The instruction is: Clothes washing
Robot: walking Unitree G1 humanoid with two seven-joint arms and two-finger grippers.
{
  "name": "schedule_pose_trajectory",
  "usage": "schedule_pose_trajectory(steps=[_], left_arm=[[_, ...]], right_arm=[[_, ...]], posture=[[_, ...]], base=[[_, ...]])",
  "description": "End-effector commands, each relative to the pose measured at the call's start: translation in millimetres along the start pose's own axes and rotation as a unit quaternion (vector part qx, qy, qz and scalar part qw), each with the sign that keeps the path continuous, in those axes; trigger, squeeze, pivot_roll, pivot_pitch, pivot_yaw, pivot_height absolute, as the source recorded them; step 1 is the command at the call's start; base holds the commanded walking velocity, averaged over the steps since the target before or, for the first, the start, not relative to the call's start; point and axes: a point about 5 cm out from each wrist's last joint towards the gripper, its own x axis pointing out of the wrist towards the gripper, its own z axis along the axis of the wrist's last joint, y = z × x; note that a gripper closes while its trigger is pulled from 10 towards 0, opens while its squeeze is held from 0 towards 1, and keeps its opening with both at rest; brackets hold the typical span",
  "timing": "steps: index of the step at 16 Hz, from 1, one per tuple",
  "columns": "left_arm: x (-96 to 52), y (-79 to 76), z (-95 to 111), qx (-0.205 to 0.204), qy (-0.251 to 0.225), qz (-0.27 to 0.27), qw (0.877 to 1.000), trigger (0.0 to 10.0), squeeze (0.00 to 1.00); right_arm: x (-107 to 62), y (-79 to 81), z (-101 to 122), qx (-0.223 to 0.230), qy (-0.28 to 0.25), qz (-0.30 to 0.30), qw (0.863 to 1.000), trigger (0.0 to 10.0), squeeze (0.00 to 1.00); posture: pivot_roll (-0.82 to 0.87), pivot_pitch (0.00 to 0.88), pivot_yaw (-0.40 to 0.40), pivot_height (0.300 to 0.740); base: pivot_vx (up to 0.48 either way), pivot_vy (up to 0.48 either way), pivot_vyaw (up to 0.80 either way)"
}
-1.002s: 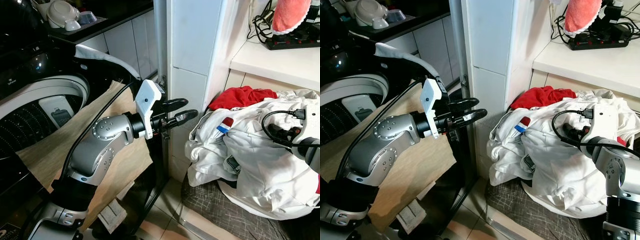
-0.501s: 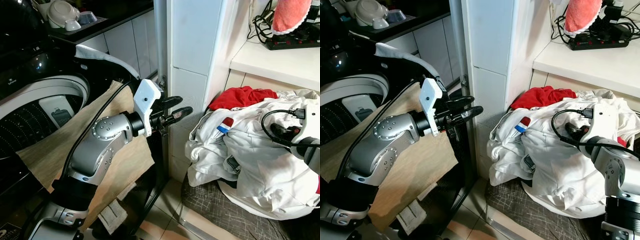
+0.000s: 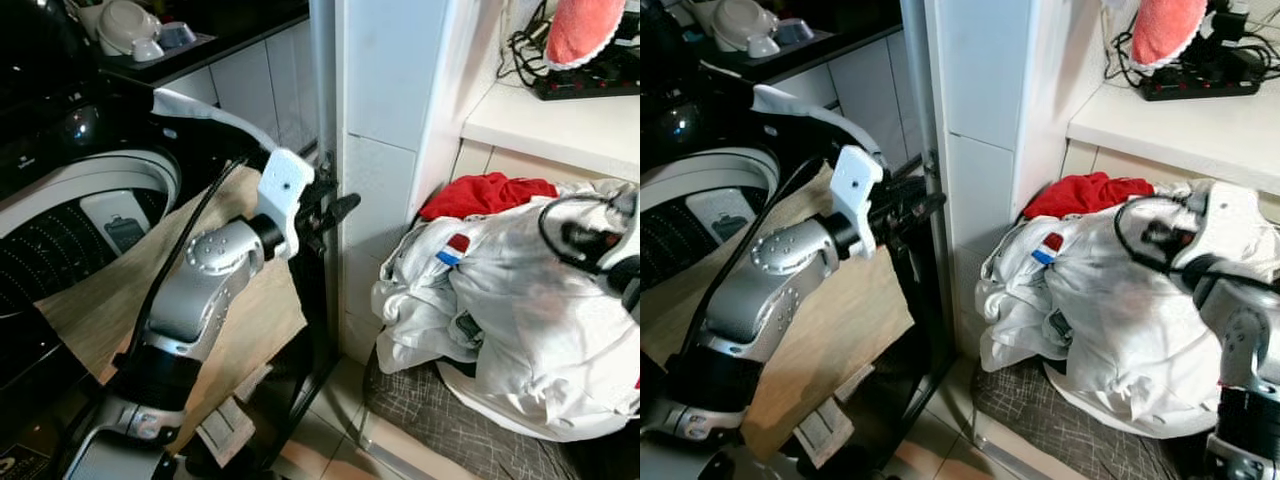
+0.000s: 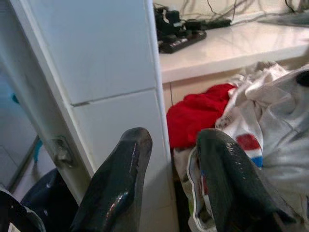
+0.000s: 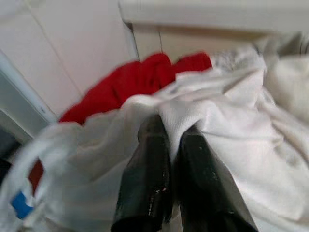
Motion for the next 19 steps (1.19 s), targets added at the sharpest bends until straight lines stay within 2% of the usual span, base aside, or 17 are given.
schedule_pose_trajectory(steps=[1,3,4,7,9,11,12,13,14,16,19], left_arm=[[-1.0,7.9,4.6,-0.01,-0.005,0.019,1.0,10.0,0.0],[-0.6,12.1,13.7,-0.018,-0.038,0.028,0.999,10.0,0.0],[-0.1,14.4,18.5,-0.029,-0.055,0.032,0.998,10.0,0.0],[1.3,14.2,33.2,-0.04,-0.098,0.025,0.994,10.0,0.0],[1.8,12.0,45.2,-0.038,-0.13,0.018,0.991,10.0,0.0],[3.3,7.5,58.5,-0.053,-0.157,0.0,0.986,10.0,0.0],[3.9,-1.8,69.0,-0.105,-0.172,-0.053,0.978,10.0,1.0],[4.0,-3.8,70.9,-0.113,-0.174,-0.063,0.976,10.0,1.0],[7.4,-8.4,74.6,-0.097,-0.176,-0.065,0.977,10.0,1.0],[14.0,-16.2,77.7,-0.108,-0.185,-0.067,0.974,10.0,1.0],[15.4,-26.2,77.0,-0.131,-0.178,-0.092,0.971,10.0,1.0]], right_arm=[[-6.6,1.6,19.5,0.004,-0.034,0.004,0.999,0.0,0.0],[-16.2,7.2,44.4,0.004,-0.081,0.022,0.996,0.0,0.0],[-23.5,16.2,63.4,0.015,-0.12,0.061,0.991,0.0,0.0],[-44.8,43.0,104.4,0.041,-0.198,0.186,0.962,0.0,0.0],[-65.6,66.2,137.4,0.059,-0.268,0.291,0.917,0.0,0.0],[-78.0,83.9,155.1,0.081,-0.296,0.365,0.879,0.0,0.0],[-77.3,94.7,151.4,0.062,-0.276,0.399,0.872,0.0,0.0],[-76.1,96.8,149.0,0.057,-0.269,0.402,0.873,0.0,0.0],[-65.7,107.8,137.1,0.073,-0.238,0.418,0.873,0.0,0.0],[-52.3,130.3,117.9,0.085,-0.191,0.446,0.87,0.0,0.0],[-48.3,149.0,109.4,0.1,-0.167,0.478,0.856,0.0,0.0]], posture=[[-0.07,0.0,0.087,0.74],[-0.08,0.0,0.089,0.74],[-0.08,0.0,0.092,0.74],[-0.08,0.0,0.091,0.74],[-0.09,0.0,0.087,0.74],[-0.09,0.0,0.08,0.74],[-0.09,0.0,0.074,0.74],[-0.09,0.0,0.074,0.74],[-0.08,0.0,0.066,0.74],[-0.08,0.0,0.064,0.74],[-0.07,0.0,0.055,0.74]], base=[[0.0,0.0,0.0],[0.0,0.0,0.0],[0.0,0.0,0.0],[0.0,0.0,0.0],[0.0,0.0,0.0],[0.0,0.0,0.0],[0.0,0.0,0.0],[0.0,0.0,0.0],[0.0,0.0,0.0],[0.0,0.0,0.0],[0.0,0.0,0.0]])
